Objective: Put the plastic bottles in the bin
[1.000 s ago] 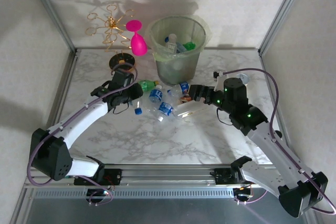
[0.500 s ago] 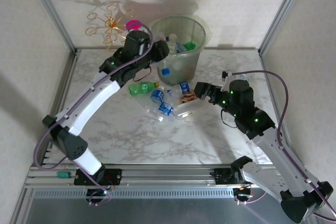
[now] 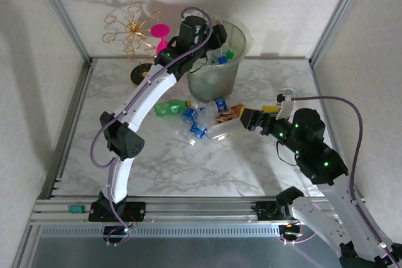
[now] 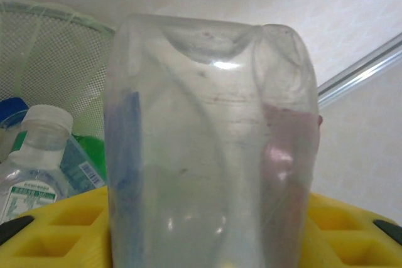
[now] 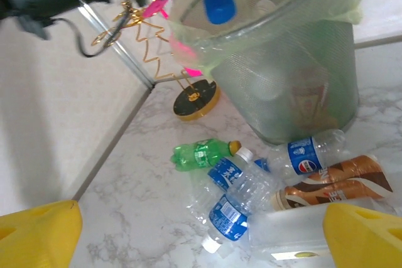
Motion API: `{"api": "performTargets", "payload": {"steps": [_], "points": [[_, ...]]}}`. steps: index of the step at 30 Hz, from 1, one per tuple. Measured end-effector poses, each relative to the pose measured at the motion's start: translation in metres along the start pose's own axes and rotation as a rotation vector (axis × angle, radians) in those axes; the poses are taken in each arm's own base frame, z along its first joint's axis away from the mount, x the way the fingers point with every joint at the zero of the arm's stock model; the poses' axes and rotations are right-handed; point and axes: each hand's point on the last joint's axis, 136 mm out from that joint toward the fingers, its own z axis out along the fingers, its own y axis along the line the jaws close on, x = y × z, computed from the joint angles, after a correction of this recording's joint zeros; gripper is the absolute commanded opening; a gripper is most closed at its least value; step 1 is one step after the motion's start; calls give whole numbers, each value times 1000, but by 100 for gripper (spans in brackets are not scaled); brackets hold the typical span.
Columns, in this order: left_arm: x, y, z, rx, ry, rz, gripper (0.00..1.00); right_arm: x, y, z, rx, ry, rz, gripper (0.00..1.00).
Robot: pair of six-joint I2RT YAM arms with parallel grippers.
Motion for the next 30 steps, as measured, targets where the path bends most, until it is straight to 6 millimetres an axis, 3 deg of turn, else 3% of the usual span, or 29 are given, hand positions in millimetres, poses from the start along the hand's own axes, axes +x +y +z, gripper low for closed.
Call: {"api": "performTargets", "payload": {"steps": [10, 19, 22, 26, 30], "points": [[-5, 34, 48, -30, -79, -38, 48, 2, -1, -14, 10, -4, -28, 99], [13, 55, 71, -68, -62, -50, 49, 2, -4, -20, 29, -15, -32, 99], [19, 58, 74, -78, -49, -41, 56, 4, -6, -20, 36, -7, -31, 99], [25, 59, 74, -88, -34, -12, 76, 4, -7, -20, 42, -6, -31, 99], [26, 58, 74, -87, -31, 10, 79, 4, -8, -20, 45, -7, -30, 99]]}}
